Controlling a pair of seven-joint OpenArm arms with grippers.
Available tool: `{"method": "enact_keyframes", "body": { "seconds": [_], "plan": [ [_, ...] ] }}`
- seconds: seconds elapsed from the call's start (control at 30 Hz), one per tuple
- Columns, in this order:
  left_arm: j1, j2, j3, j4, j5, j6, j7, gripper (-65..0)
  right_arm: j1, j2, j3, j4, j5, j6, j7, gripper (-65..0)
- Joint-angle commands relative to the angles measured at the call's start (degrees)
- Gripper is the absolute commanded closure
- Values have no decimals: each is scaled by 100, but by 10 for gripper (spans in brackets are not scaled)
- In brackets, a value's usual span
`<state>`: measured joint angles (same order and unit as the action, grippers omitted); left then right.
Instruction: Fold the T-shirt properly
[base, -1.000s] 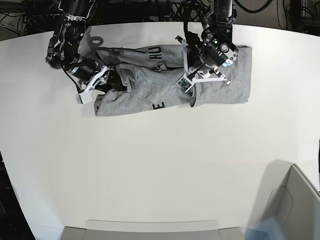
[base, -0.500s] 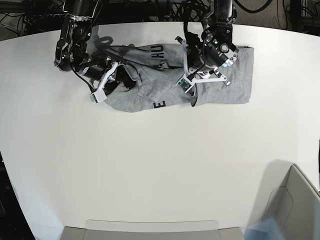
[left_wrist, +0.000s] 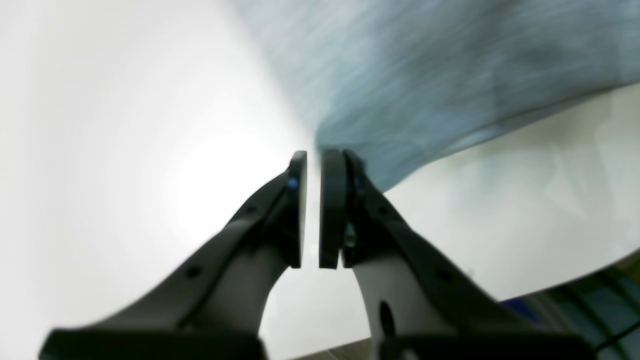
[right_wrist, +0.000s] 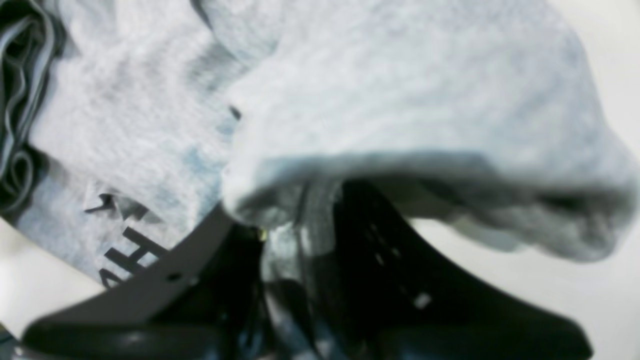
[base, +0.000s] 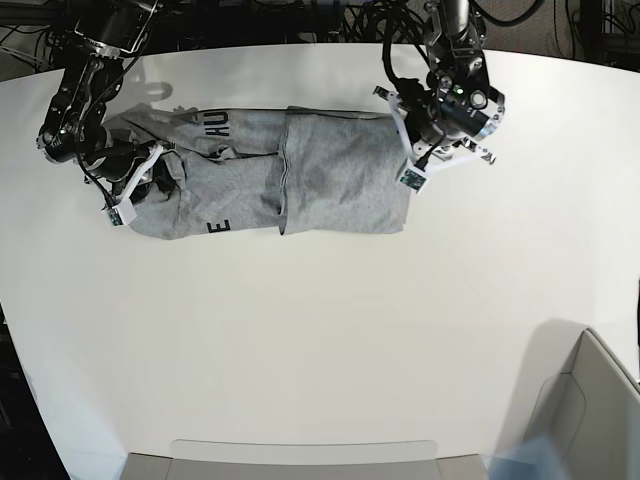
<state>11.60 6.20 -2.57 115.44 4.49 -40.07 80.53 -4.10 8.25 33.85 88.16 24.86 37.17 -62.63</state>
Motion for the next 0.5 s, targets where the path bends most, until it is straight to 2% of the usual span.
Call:
{"method": "enact_keyframes", "body": {
  "seconds": [0.0, 0.1, 0.23, 0.4, 0.47],
  "plan": [
    [-47, -88, -187, 91, 12, 7, -53, -41, 54, 76, -75, 358, -29, -143, 122, 0],
    [-47, -343, -398, 83, 39, 7, -53, -41, -61, 6, -602, 1096, -354, -416, 105, 0],
    [-47, -800, -820, 65, 48, 7, -53, -41, -192, -372, -1349, 1931, -864, -934, 105, 0],
    [-12, -1213, -1189, -32, 39, 7, -53, -41, -289, -715, -2448, 2564, -1717, -1541, 105, 0],
    [-12, -1301, -1242, -111, 39, 7, -53, -41, -289, -821, -2800, 2635, -1954, -1655, 105, 0]
  ]
}}
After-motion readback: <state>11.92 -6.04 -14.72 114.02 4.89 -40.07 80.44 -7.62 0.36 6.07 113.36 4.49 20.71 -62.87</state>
